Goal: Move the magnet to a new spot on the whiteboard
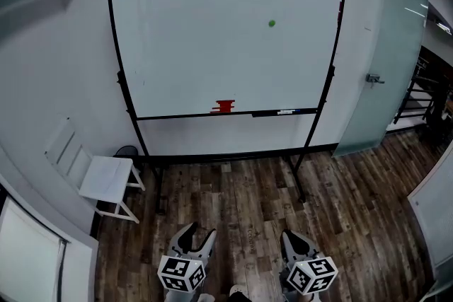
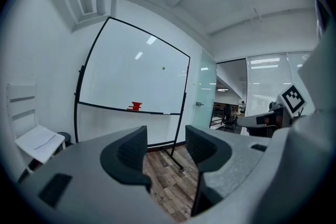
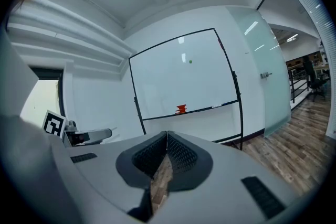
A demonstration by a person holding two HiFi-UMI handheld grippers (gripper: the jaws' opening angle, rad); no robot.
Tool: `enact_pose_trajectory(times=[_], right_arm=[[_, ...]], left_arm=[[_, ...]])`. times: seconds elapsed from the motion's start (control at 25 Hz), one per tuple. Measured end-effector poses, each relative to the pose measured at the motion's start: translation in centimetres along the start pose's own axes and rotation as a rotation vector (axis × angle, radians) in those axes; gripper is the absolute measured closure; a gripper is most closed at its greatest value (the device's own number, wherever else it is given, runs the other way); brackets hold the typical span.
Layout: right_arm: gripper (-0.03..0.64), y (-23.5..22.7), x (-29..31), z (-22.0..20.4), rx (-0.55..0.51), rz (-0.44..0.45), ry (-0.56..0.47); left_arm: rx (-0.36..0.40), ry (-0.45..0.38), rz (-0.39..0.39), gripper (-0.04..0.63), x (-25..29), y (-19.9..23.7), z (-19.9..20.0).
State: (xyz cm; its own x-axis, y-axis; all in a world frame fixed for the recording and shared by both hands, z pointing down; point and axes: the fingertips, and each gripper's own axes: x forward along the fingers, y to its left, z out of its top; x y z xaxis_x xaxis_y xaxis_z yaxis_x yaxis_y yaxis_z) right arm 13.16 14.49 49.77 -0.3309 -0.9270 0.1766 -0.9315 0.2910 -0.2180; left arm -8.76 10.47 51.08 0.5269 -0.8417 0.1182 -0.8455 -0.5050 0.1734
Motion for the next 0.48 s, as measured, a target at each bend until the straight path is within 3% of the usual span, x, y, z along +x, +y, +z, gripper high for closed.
enact_pose_trajectory(times=[0.48], right_arm=[[0.589, -5.1, 6.0, 1.1, 0.005, 0.036, 0.006]], left_arm=[[-0.017, -0.006, 0.029, 0.372, 7.1, 0.8, 0.2]])
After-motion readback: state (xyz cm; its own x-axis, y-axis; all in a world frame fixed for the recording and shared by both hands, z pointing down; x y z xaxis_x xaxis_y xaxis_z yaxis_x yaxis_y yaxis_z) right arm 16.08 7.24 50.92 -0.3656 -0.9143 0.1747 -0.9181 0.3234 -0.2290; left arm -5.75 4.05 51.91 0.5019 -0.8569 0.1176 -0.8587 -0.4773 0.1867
